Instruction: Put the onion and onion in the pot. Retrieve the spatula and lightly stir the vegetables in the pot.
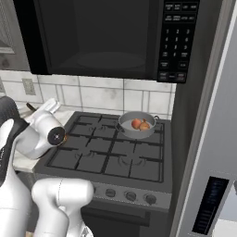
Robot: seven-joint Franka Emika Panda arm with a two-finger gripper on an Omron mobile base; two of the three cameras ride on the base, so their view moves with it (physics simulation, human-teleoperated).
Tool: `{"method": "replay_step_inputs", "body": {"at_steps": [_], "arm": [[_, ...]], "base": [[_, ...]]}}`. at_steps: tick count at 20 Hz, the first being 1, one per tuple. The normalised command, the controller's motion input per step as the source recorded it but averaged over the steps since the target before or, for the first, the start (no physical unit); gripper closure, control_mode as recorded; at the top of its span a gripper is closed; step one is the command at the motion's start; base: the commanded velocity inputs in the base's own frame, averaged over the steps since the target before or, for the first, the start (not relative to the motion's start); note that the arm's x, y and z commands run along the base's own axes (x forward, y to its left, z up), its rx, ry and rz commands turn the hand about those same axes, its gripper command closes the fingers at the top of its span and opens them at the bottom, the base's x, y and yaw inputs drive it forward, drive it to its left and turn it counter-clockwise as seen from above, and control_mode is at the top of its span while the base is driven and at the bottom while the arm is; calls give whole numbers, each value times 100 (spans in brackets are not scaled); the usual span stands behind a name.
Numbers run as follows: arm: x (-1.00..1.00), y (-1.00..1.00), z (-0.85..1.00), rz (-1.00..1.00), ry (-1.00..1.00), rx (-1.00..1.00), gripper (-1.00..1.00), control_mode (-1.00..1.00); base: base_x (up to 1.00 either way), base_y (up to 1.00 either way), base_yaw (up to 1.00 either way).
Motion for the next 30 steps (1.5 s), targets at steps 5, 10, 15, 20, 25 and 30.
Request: {"method": "replay_step_inputs", "body": {"at_steps": [5, 10, 15, 20, 25, 30], "arm": [[17, -56, 33, -24, 0, 6, 100, -100], [9, -71, 17, -6, -3, 11, 100, -100], [8, -77, 4, 1, -10, 5, 100, -100], [24, -75, 13, 7, -3, 0, 100, -100], [30, -58, 5, 3, 0, 3, 100, -100], [14, -35, -1, 0, -1, 15, 100, -100]], "base": [[0, 0, 0], [0, 0, 0], [0, 0, 0], [0, 0, 0], [0, 0, 0], [0, 0, 0]]}}
